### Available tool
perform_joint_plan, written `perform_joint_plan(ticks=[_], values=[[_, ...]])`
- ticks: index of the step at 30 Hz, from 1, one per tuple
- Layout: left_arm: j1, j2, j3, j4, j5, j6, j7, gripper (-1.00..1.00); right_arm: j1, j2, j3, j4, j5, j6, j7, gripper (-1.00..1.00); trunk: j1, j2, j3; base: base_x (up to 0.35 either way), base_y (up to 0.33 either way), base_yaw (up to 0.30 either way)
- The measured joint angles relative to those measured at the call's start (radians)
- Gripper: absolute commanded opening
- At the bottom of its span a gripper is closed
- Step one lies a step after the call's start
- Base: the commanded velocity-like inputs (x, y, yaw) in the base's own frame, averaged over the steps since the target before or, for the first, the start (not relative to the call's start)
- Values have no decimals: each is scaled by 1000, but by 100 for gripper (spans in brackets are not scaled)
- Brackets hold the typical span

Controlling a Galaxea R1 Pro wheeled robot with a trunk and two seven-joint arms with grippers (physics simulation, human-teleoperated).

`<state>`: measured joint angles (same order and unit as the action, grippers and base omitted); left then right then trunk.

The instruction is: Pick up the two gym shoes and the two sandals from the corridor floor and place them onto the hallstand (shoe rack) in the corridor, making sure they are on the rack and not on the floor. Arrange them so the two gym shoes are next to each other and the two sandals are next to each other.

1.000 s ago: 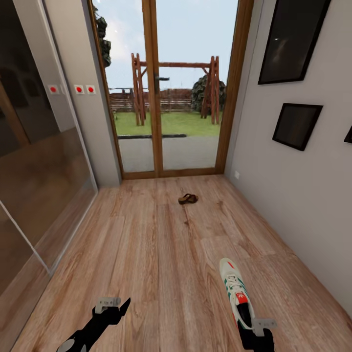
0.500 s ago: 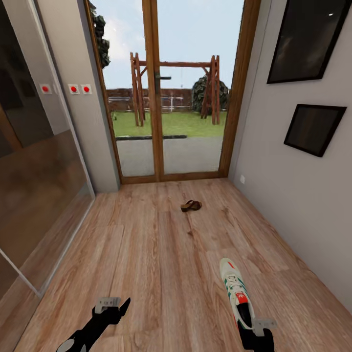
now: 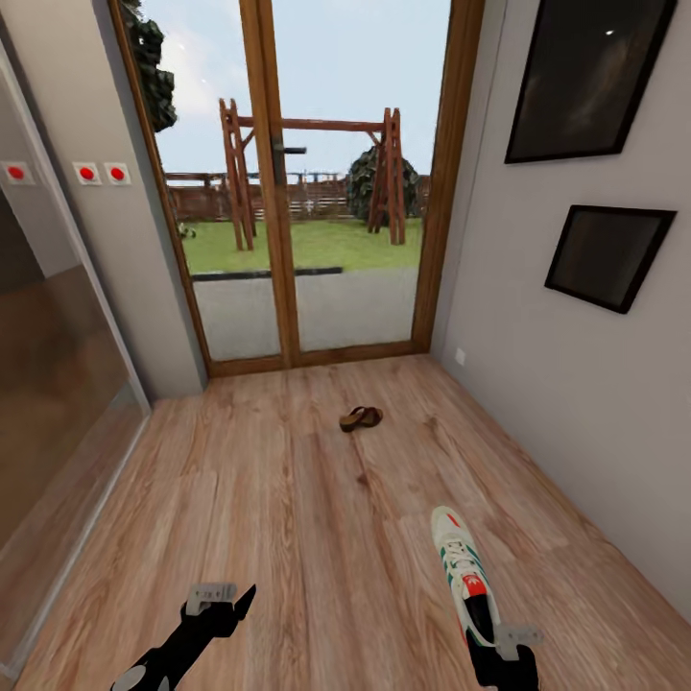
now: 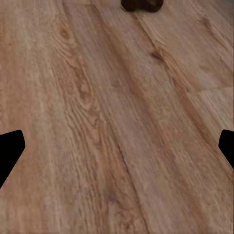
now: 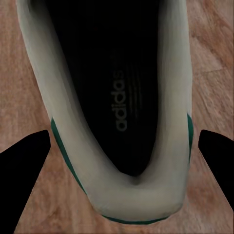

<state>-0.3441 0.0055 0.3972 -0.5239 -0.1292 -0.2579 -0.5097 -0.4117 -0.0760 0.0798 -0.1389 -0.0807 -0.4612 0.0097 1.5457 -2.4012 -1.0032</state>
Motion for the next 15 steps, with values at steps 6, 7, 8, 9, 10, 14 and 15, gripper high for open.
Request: perform_joint_plan(ticks=[6,7,8,9,10,14,15], values=[[0,0,0,0,0,0,0,100,0,0,0,0,-1,0,1,-100,0,0,0,337,118,-2],[0,0,0,0,-1,0,0,100,0,0,0,0,-1,0,1,-100,0,0,0,337,118,0],[0,0,0,0,-1,0,0,100,0,0,0,0,-1,0,0,-100,0,0,0,337,118,0],[0,0,0,0,-1,0,0,100,0,0,0,0,-1,0,0,-100,0,0,0,337,118,0],[0,0,0,0,-1,0,0,100,0,-1,0,0,-1,0,0,-100,0,0,0,337,118,0],[0,0,0,0,-1,0,0,100,0,0,0,0,-1,0,-2,-100,0,0,0,337,118,0],[0,0,0,0,-1,0,0,100,0,0,0,0,-1,0,-2,-100,0,0,0,337,118,0]])
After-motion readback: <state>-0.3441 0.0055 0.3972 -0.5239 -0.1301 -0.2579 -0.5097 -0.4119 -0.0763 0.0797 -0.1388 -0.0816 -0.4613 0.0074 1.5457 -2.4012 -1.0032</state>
